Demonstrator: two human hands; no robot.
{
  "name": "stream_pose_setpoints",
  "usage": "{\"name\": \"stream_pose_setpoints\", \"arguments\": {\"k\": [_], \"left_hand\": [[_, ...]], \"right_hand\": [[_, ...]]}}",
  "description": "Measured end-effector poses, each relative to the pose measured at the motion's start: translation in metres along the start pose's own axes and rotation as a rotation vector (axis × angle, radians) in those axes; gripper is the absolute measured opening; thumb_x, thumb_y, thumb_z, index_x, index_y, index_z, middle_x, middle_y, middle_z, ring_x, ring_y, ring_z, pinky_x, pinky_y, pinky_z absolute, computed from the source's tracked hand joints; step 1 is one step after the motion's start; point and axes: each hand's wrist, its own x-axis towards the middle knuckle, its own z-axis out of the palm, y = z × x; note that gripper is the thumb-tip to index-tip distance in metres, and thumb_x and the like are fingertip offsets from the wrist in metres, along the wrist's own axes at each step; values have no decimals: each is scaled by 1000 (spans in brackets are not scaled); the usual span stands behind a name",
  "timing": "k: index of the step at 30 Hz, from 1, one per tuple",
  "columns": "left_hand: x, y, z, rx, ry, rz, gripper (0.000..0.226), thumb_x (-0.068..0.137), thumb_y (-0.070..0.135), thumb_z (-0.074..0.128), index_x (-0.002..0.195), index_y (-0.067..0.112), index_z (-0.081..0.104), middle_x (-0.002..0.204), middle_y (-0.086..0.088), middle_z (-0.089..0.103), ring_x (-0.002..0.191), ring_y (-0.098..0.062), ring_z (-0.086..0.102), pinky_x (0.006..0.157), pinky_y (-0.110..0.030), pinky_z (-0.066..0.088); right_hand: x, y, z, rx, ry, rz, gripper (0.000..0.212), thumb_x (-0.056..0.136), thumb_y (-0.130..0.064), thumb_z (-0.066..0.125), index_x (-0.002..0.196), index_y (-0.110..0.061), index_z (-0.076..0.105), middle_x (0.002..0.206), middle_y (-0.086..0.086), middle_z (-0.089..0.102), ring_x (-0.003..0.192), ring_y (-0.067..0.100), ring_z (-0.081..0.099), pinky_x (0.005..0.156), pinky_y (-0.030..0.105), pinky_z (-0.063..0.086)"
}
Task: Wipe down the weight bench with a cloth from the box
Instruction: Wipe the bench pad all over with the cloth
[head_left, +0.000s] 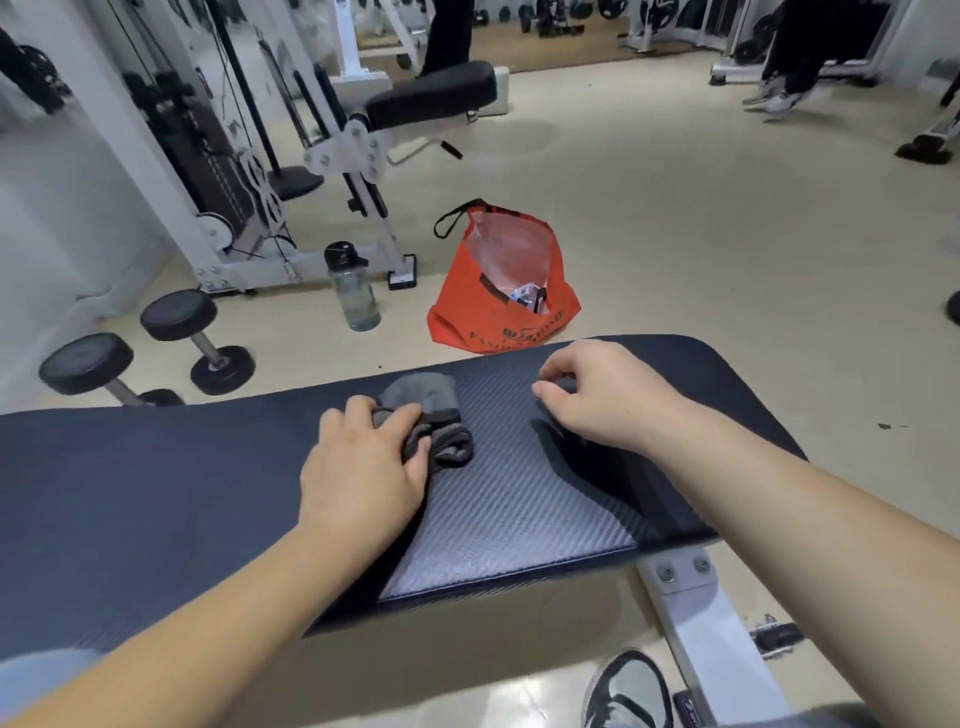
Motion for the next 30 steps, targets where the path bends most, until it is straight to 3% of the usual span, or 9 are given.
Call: {"name": "stream_pose_setpoints", "arguments": {"k": [4,6,11,13,19,21,25,27,30], "left_hand": [[-31,-10,-25,-212,-128,588,40,95,59,49,133,47,56,124,2,54,102,-21,51,75,-32,55],[-9,-36,-28,-186,-194,709,40,95,59,51,134,49,57,124,5,54,104,-17,53,79,-29,53],[23,-32,-10,-12,-54,-181,39,94,54,52,129,38,61,120,-6,50,111,-32,50,78,-41,54],[14,1,-10,52,-40,-136,35,95,52,50,124,34,59,119,-8,45,112,-32,46,75,-41,52],[43,-6,-5,-166,-162,667,46,93,60,45,134,43,57,124,-2,53,110,-27,54,82,-39,55],[62,-37,-4,-112,-156,483,45,94,59,47,136,46,56,126,-3,55,116,-29,57,89,-40,54],[69,-90,-11,4,-136,-206,44,97,57,46,135,38,57,118,-10,49,116,-36,55,88,-46,54],[47,-87,-17,28,-91,-260,45,96,55,46,133,33,58,115,-11,47,114,-37,52,85,-45,53],[-7,-59,-23,18,-46,33,49,94,55,45,138,33,50,117,-8,43,110,-32,47,79,-43,55]], "right_hand": [[12,-21,11,-1,-40,-31,23,95,-42,60,105,-26,74,113,-4,71,109,21,64,93,40,55],[17,-28,18,-9,-62,-40,23,95,-41,61,106,-25,74,111,-4,70,107,22,64,92,40,55],[30,-35,29,-26,-73,-74,22,97,-38,59,104,-23,74,101,-9,60,101,19,61,89,41,55],[35,-37,33,-47,-72,-75,23,98,-35,56,103,-22,74,101,-6,63,101,21,62,88,42,56],[43,-43,36,-51,-2,-14,28,95,-22,47,109,-20,72,116,3,72,110,30,64,91,47,56],[44,-46,37,-42,-11,-14,28,96,-22,47,110,-20,71,116,2,72,107,29,63,91,47,57],[48,-56,43,-49,-66,-44,26,100,-28,50,114,-21,71,114,-2,69,106,24,63,91,46,56],[51,-64,47,-67,-85,-62,25,100,-30,51,111,-21,72,111,-1,69,103,24,63,89,45,57],[56,-82,54,-88,-93,-96,23,98,-29,51,103,-21,72,106,2,69,101,27,63,87,46,57]]}}
